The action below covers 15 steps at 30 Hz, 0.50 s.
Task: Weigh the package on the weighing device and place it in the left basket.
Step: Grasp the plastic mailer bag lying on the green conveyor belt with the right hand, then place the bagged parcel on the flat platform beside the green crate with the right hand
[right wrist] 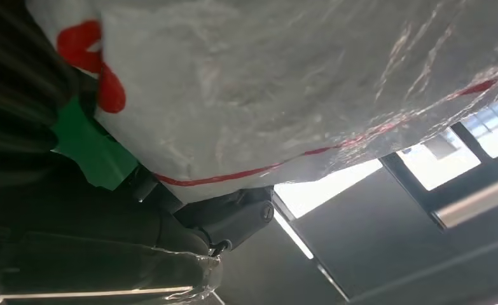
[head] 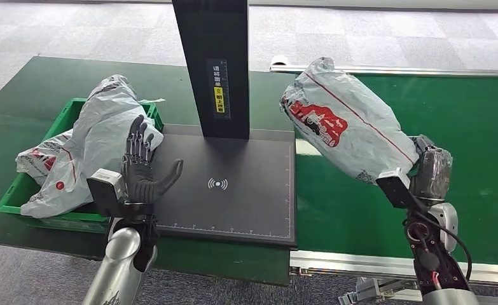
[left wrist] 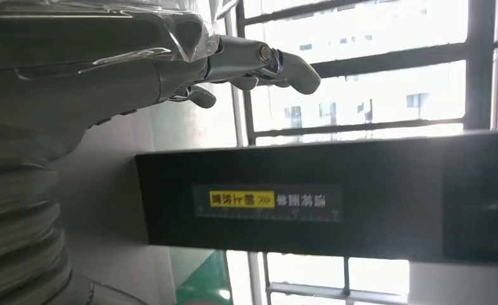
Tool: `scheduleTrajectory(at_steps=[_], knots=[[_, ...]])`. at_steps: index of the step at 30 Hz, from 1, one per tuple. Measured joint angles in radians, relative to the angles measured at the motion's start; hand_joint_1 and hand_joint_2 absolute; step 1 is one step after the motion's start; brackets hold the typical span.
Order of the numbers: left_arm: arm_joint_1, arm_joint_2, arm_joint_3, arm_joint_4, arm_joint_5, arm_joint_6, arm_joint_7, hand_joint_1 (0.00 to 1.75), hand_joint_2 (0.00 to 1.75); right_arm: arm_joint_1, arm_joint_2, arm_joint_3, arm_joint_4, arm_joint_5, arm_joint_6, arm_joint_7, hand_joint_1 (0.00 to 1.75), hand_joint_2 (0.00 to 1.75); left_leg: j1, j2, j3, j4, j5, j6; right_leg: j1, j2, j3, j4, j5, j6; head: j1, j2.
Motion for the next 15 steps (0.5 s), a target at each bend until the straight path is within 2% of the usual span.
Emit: scheduleTrajectory(at_steps=[3,6,11,15], knots=[[-0.006,0.0,0.002,-0.002,0.028,0.024,-0.02,0.0,1.75,0.029,0.033,0.014,-0.076,0.041,-0.072,-0.059,1.75,1.75,0.0,0.001,0.0,0.0,0.0,0.0,0.0,0.0,0.0,0.0,0.0,0.0,0.0,0.0],[-0.013,0.001,0.002,-0.006,0.045,0.03,-0.027,0.0,1.75,0.033,0.057,0.057,-0.11,0.112,-0.07,-0.059,1.75,1.75,0.0,0.001,0.0,0.0,0.0,0.0,0.0,0.0,0.0,0.0,0.0,0.0,0.0,0.0],[-0.038,-0.003,-0.007,-0.006,0.052,0.017,-0.029,0.0,1.75,0.018,0.079,0.203,-0.084,0.25,0.006,-0.016,1.75,1.75,0.0,0.001,0.0,0.0,0.0,0.0,0.0,0.0,0.0,0.0,0.0,0.0,0.0,0.0],[-0.066,-0.011,-0.02,0.007,0.052,-0.003,-0.029,0.0,1.75,-0.034,0.09,0.335,0.032,0.351,0.102,0.011,1.75,1.75,0.0,0.0,0.0,0.0,0.0,0.0,0.0,0.0,0.0,0.0,0.0,0.0,0.0,0.0]])
